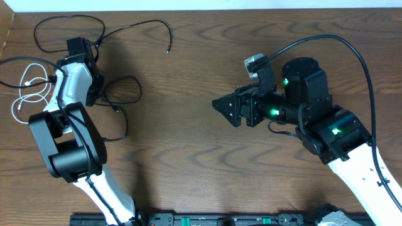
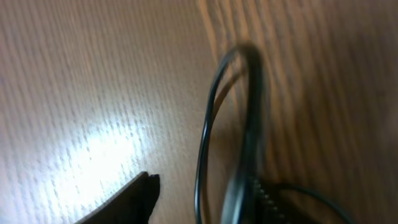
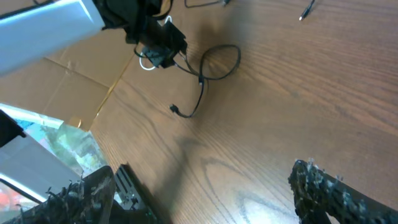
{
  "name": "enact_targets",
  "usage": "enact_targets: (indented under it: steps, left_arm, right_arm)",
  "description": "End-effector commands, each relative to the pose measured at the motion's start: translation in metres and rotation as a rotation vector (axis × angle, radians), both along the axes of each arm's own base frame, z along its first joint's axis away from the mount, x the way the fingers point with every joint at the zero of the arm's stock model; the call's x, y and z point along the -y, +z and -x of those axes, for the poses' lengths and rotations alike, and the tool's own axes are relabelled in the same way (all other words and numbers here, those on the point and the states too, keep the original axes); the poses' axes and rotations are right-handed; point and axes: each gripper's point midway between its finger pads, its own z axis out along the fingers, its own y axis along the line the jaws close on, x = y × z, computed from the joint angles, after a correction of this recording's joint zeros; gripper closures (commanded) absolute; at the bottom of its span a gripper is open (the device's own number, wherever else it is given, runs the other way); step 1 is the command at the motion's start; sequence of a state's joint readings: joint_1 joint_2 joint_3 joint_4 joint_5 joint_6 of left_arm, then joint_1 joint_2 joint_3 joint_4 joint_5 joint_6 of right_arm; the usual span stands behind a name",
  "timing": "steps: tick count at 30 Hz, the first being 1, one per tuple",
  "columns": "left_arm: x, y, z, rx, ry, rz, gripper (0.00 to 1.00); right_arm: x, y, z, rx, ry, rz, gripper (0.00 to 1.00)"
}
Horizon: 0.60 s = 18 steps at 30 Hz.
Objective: Untangle cables
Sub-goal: 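Carry the black cable with the left gripper to the left side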
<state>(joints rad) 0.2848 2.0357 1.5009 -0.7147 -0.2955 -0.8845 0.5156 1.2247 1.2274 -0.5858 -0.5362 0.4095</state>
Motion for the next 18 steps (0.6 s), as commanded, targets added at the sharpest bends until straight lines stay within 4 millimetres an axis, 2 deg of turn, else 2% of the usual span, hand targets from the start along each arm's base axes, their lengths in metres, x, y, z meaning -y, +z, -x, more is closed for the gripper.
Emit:
enact_targets:
  steps: [1, 3, 7, 10, 13, 15, 18]
  left_arm:
    - [0.001, 0.036, -0.015, 0.089, -0.062, 0.010, 0.39]
    - [0.004, 0.057, -0.019, 0.154, -0.071, 0.025, 0.35]
    - [0.011, 0.104, -0.024, 0.290, -0.094, 0.040, 0.33]
    - [0.012, 0.142, -0.019, 0.373, -0.100, 0.011, 0.31]
    - [0.016, 0.168, -0.008, 0.392, -0.145, -0.018, 0.31]
    - [0.020, 0.172, 0.007, 0.350, -0.177, -0.019, 0.31]
    - [0.029, 0.158, 0.034, 0.232, -0.172, 0.029, 0.31]
  right_arm:
    - [-0.003, -0.003, -0.002, -0.002, 0.003, 0.013, 0.14]
    - [-0.003, -0.005, -0.002, -0.007, 0.003, 0.016, 0.13]
    - [-0.004, -0.009, -0.003, -0.019, 0.003, 0.023, 0.13]
    - [-0.004, -0.011, -0.003, -0.025, 0.004, 0.026, 0.13]
    - [-0.004, -0.012, -0.003, -0.029, 0.003, 0.028, 0.13]
    - [-0.004, -0.012, -0.003, -0.029, 0.003, 0.029, 0.13]
    - [-0.004, -0.012, -0.003, -0.028, 0.003, 0.028, 0.13]
